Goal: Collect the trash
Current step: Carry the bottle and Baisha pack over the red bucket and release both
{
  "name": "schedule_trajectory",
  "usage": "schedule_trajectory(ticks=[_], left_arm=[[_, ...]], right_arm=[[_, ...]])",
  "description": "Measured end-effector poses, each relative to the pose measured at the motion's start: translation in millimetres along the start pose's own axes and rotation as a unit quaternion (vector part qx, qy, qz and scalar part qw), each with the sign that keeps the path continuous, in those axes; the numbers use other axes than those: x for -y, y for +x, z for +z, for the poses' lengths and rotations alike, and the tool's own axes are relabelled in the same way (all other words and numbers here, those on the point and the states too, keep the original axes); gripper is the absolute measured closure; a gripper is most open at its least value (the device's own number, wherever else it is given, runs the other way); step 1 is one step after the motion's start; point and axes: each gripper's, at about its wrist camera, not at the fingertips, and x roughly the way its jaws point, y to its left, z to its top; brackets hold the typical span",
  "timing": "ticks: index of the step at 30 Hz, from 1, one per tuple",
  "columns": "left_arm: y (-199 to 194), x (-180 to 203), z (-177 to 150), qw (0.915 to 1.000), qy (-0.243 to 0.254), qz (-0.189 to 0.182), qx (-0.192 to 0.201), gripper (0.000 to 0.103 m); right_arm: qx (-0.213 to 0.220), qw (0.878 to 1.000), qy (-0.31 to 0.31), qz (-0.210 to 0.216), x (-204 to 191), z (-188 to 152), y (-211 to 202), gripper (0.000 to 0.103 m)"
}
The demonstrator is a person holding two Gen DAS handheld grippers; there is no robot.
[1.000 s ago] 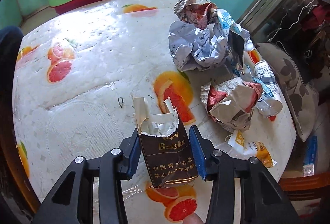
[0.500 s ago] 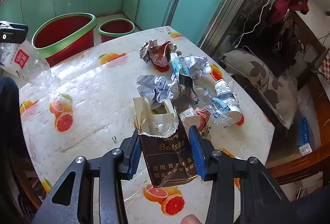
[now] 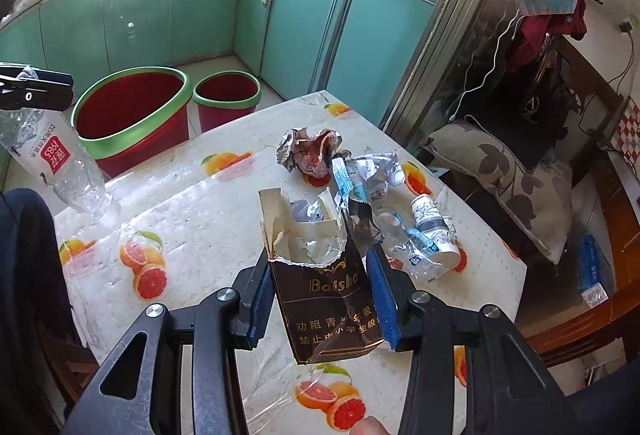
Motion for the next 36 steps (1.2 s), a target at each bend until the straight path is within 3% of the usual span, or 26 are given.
schedule_trajectory(ticks=[5, 12, 18, 24, 26, 27, 28, 36], left_arm=[[-19, -27, 27, 0.9991, -0.01, 0.029, 0.031, 0.05], [-31, -93, 60, 0.9922, -0.038, 0.102, 0.062, 0.05], [-21, -138, 67, 0.9873, -0.051, 0.141, 0.053, 0.049], [-4, -165, 63, 0.9871, -0.065, 0.144, 0.028, 0.048], [0, -174, 59, 0.988, -0.078, 0.132, 0.02, 0.041], [1, -179, 57, 0.9885, -0.088, 0.122, 0.019, 0.022], [0, -183, 55, 0.9884, -0.096, 0.116, 0.021, 0.01], [-28, -220, 39, 0.9799, -0.14, 0.133, 0.05, 0.009]], right_arm=[[0.022, 1.0, -0.003, 0.011, -12, 29, -8, 0.061], [0.062, 0.997, -0.023, 0.034, -49, 86, -15, 0.061], [0.082, 0.994, -0.04, 0.061, -91, 136, -8, 0.061], [0.096, 0.989, -0.063, 0.09, -139, 180, 3, 0.061], [0.096, 0.988, -0.07, 0.1, -154, 191, 8, 0.061], [0.096, 0.987, -0.074, 0.103, -161, 195, 10, 0.061], [0.095, 0.987, -0.075, 0.108, -167, 200, 13, 0.061], [0.087, 0.983, -0.088, 0.138, -210, 230, 39, 0.061]])
